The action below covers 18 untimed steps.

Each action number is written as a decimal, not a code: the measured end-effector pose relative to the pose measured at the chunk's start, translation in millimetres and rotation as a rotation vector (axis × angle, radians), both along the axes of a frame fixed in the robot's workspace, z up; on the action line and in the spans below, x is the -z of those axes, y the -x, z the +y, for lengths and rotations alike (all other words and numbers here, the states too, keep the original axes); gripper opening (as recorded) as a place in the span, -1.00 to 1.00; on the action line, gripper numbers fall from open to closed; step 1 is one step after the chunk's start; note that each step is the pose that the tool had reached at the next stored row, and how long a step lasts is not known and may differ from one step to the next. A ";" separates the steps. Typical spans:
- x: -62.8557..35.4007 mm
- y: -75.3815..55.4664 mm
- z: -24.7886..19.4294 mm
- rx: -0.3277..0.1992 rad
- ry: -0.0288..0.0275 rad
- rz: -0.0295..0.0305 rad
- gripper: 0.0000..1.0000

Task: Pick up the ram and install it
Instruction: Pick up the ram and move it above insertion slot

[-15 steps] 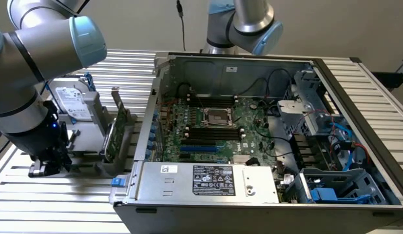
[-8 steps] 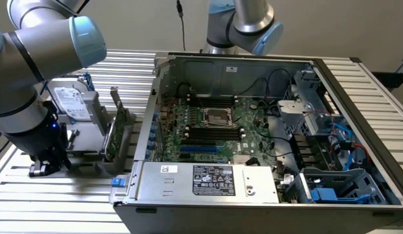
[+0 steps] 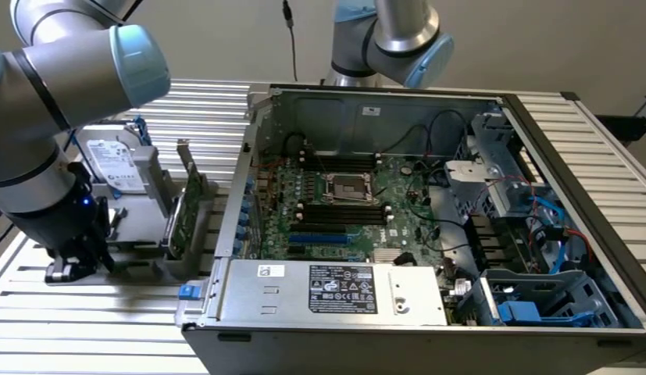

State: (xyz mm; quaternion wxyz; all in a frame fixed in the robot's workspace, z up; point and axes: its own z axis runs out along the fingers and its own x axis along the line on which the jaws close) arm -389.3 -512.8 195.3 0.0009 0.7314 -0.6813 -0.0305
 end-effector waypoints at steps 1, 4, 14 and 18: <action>-0.9 0.0 0.0 0.003 -0.0002 -0.0001 -0.69; -5.4 0.0 0.0 0.009 -0.0006 -0.0001 -0.69; -38.3 0.0 0.0 0.021 -0.0017 0.0012 -0.69; -56.3 0.0 0.0 0.029 -0.0015 0.0020 -0.69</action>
